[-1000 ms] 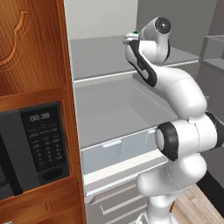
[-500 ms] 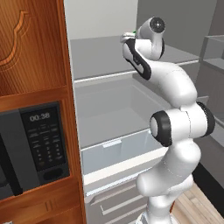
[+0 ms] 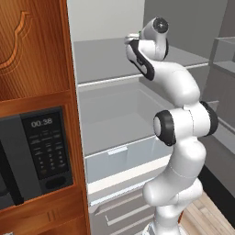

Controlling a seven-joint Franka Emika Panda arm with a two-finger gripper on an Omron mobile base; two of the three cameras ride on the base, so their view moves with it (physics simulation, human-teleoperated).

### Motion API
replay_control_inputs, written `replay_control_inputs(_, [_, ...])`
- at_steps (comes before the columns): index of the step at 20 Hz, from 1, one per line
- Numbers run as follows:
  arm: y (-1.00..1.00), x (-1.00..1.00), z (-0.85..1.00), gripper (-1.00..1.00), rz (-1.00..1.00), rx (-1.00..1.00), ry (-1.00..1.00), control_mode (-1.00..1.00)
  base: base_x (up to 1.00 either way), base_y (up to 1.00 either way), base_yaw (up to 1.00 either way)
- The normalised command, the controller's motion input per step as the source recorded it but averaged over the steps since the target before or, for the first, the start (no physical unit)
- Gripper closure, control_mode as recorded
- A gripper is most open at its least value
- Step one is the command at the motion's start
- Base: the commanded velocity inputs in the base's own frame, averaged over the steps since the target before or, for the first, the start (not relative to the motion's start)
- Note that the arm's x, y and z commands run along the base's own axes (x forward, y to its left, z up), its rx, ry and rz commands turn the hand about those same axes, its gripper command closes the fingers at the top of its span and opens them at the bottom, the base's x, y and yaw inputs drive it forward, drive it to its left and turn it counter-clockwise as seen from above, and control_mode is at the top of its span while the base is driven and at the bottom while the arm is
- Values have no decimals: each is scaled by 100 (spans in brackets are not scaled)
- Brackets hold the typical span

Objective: Take a sugar cube from the saucer and place it inside the coffee. Then, grab milk from the fridge and place it next to the coffee on the counter to sweeten the coffee.

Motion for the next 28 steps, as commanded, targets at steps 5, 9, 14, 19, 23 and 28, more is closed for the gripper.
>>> replay_control_inputs(5, [0,-2,-1,100,0,0,0,-100,0,0,0])
replay_control_inputs(9, [0,-54,0,100,0,0,-8,-100,0,0,0])
replay_control_inputs(14, [0,-99,0,100,0,0,-30,-100,0,0,0])
replay_control_inputs(19, [0,-100,19,100,0,2,-38,-100,0,0,0])
replay_control_inputs(23, [0,-100,43,100,0,10,-4,-100,0,0,0])
replay_control_inputs(28, [0,-100,11,100,0,3,13,-100,0,0,0])
